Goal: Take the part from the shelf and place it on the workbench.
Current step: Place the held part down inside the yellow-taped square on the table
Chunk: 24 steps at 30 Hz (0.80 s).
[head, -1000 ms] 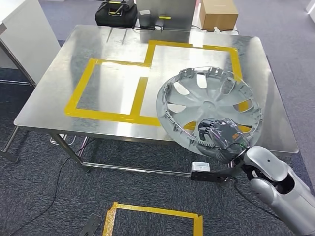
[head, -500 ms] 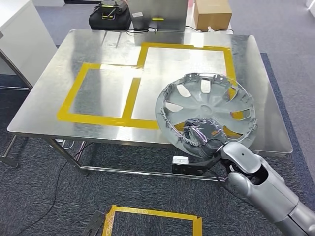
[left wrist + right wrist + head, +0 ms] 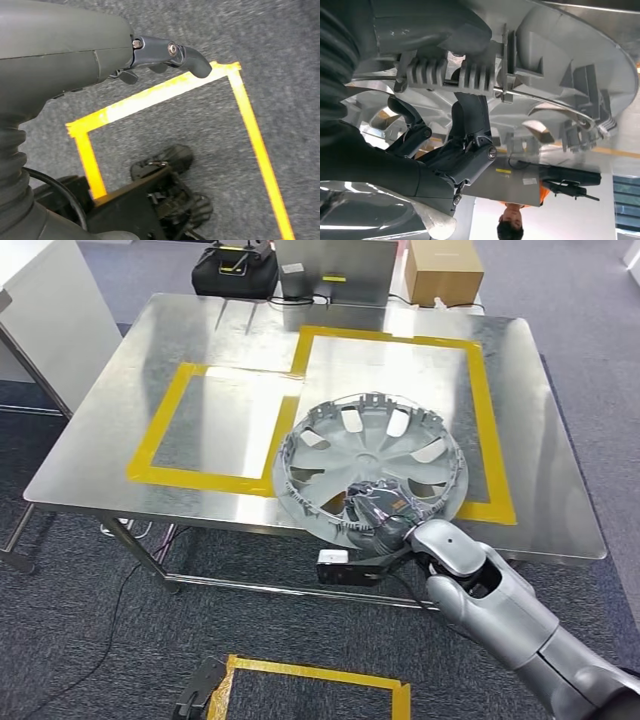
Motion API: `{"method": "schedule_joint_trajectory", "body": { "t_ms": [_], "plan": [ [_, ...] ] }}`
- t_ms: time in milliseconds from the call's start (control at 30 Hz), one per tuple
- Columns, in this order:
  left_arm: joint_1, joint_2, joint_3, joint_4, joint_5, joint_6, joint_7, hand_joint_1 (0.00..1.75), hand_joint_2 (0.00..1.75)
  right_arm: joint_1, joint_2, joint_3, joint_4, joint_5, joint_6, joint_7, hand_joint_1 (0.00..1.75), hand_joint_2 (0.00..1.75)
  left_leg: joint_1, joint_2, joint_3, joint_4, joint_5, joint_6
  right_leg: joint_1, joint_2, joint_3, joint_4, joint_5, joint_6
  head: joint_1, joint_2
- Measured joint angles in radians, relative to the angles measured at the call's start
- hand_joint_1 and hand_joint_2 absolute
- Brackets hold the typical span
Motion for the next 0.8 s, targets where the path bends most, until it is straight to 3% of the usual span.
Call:
{"method": "schedule_joint_trajectory", "body": {
  "t_ms": [67,200,267,333,367,400,433,533,600,667,733,767,800],
  "plan": [
    [-0.002,0.0,-0.006,0.0,0.005,0.0,-0.01,0.0,1.75,-0.003,0.023,0.005,0.034,0.008,-0.022,-0.004,1.75,1.75,-0.003,0.0,-0.003,0.006,-0.003,-0.009,0.002,0.001,0.046,-0.09,0.023,-0.005,0.0,0.0],
    [0.002,0.0,-0.017,0.0,0.015,-0.004,-0.019,0.0,1.75,0.0,0.054,0.017,0.086,0.017,-0.053,-0.008,1.75,1.75,-0.002,0.001,-0.011,0.019,-0.011,-0.026,0.003,0.001,0.054,-0.1,0.019,-0.029,-0.002,0.0],
    [-0.001,0.001,-0.021,0.0,0.022,-0.016,-0.018,0.0,1.75,-0.002,0.066,0.017,0.104,0.02,-0.053,-0.006,1.75,1.75,0.0,0.003,-0.041,0.089,-0.053,-0.036,0.0,-0.001,0.058,-0.103,0.02,-0.041,-0.004,0.0],
    [-0.003,0.001,-0.023,0.0,0.029,-0.031,-0.018,0.0,1.75,-0.002,0.08,0.018,0.123,0.023,-0.052,-0.005,1.75,1.75,0.001,0.003,-0.103,0.225,-0.112,-0.042,0.001,-0.001,0.059,-0.103,0.019,-0.046,-0.004,0.0],
    [-0.002,0.002,-0.024,0.0,0.033,-0.035,-0.02,0.0,1.75,-0.002,0.087,0.02,0.133,0.026,-0.051,-0.004,1.75,1.75,0.001,0.003,-0.129,0.277,-0.127,-0.042,0.002,-0.001,0.06,-0.103,0.019,-0.047,-0.004,0.0],
    [-0.002,0.002,-0.025,0.0,0.036,-0.037,-0.022,0.0,1.75,-0.002,0.092,0.021,0.143,0.028,-0.05,-0.004,1.75,1.75,0.001,0.003,-0.142,0.3,-0.124,-0.041,0.002,0.0,0.062,-0.103,0.018,-0.048,-0.004,0.0],
    [-0.002,0.002,-0.027,0.0,0.038,-0.039,-0.022,0.0,1.75,-0.002,0.096,0.022,0.151,0.029,-0.05,-0.002,1.75,1.75,0.001,0.003,-0.135,0.279,-0.1,-0.039,0.003,0.001,0.064,-0.103,0.017,-0.049,-0.004,0.0],
    [-0.007,0.004,-0.035,-0.001,0.042,-0.057,-0.012,0.0,1.75,-0.003,0.108,0.021,0.168,0.034,-0.05,0.004,1.75,1.75,-0.002,0.003,-0.047,0.086,-0.001,-0.023,0.006,0.005,0.071,-0.103,0.013,-0.046,-0.004,0.0],
    [-0.014,0.006,-0.041,-0.002,0.048,-0.074,-0.008,0.0,1.75,-0.004,0.114,0.02,0.181,0.041,-0.05,0.007,0.87,0.87,-0.006,0.003,-0.017,0.019,0.01,-0.016,0.008,0.007,0.069,-0.102,0.012,-0.039,-0.003,0.0],
    [-0.018,0.006,-0.046,-0.003,0.056,-0.095,-0.003,0.0,1.75,-0.005,0.119,0.017,0.193,0.047,-0.051,0.009,0.0,0.0,-0.006,0.004,-0.012,0.007,0.007,-0.012,0.008,0.006,0.066,-0.105,0.013,-0.028,-0.003,0.0],
    [-0.021,0.007,-0.05,-0.005,0.065,-0.11,0.0,0.0,1.75,-0.007,0.121,0.011,0.201,0.051,-0.054,0.01,0.0,0.0,-0.001,0.004,-0.006,-0.004,0.013,-0.005,0.008,0.006,0.055,-0.086,-0.005,-0.018,-0.002,0.0],
    [-0.022,0.007,-0.052,-0.006,0.069,-0.108,-0.003,0.0,1.75,-0.009,0.122,0.007,0.205,0.053,-0.058,0.01,0.0,0.0,0.002,0.005,-0.003,-0.01,0.015,-0.001,0.008,0.005,0.037,-0.049,-0.027,-0.014,0.0,0.0],
    [-0.023,0.007,-0.053,-0.006,0.074,-0.099,-0.009,0.0,1.31,-0.008,0.122,0.002,0.207,0.053,-0.062,0.011,0.0,0.0,0.002,0.005,-0.002,-0.011,0.016,0.001,0.007,0.005,0.009,0.01,-0.057,-0.01,0.001,0.0]
  ]
}}
